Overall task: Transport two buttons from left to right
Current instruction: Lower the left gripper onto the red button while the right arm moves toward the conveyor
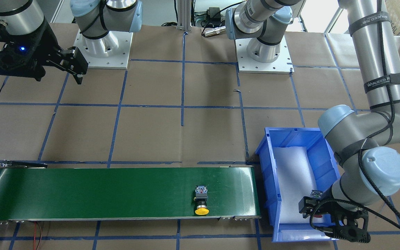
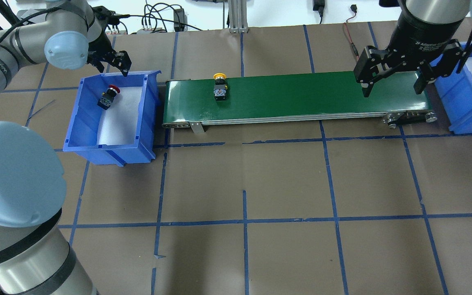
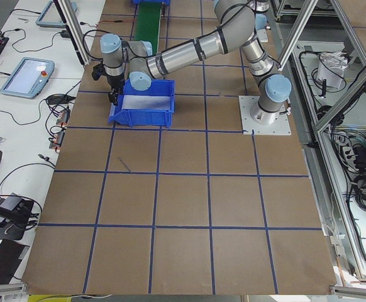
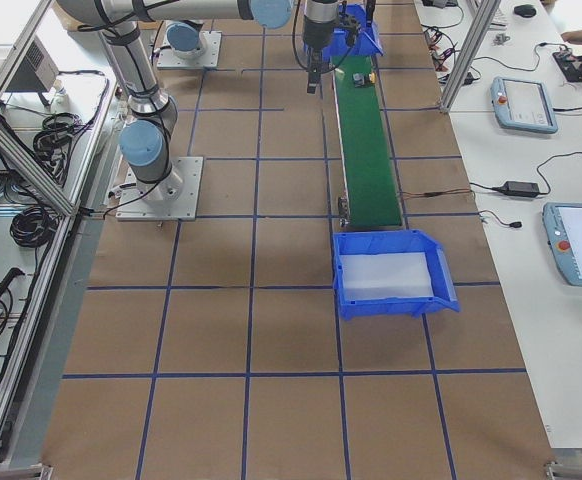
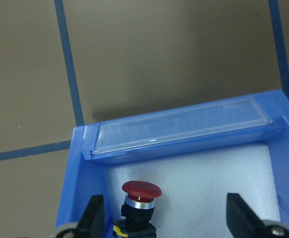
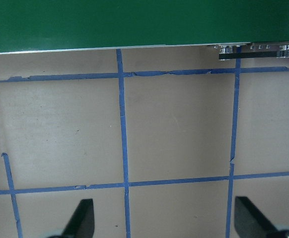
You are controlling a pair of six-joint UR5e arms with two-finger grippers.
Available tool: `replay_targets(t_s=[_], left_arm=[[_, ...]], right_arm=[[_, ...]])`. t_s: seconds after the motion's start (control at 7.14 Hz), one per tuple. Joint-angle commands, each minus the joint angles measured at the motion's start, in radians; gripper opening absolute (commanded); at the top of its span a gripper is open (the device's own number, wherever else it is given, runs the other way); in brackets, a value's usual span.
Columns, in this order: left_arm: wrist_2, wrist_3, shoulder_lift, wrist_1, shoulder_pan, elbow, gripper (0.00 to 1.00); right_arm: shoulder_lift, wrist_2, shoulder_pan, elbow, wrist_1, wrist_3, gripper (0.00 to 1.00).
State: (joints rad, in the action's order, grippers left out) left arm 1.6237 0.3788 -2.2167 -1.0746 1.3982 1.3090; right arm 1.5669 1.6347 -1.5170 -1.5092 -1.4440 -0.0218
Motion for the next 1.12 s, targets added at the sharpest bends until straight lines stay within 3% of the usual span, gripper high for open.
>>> replay_targets(t_s=[0.0,0.14,0.98], left_arm=[[0.013,0.009,-0.026,0.005,-0.001,0.003,0.80],[0.043,0.009,-0.040,0.013,0.001,0.003,0.80],[0.045,0.008,-0.043,0.015,0.001,0.050,0.80]], right_arm=[[-0.001,-0.016,-0.002,-0.002,0.004,0.002,1.00],[-0.001,-0.062,-0.003,-0.002,0.004,-0.004,0.99],[0.001,-0.067,-0.006,0.000,0.005,-0.026,1.00]])
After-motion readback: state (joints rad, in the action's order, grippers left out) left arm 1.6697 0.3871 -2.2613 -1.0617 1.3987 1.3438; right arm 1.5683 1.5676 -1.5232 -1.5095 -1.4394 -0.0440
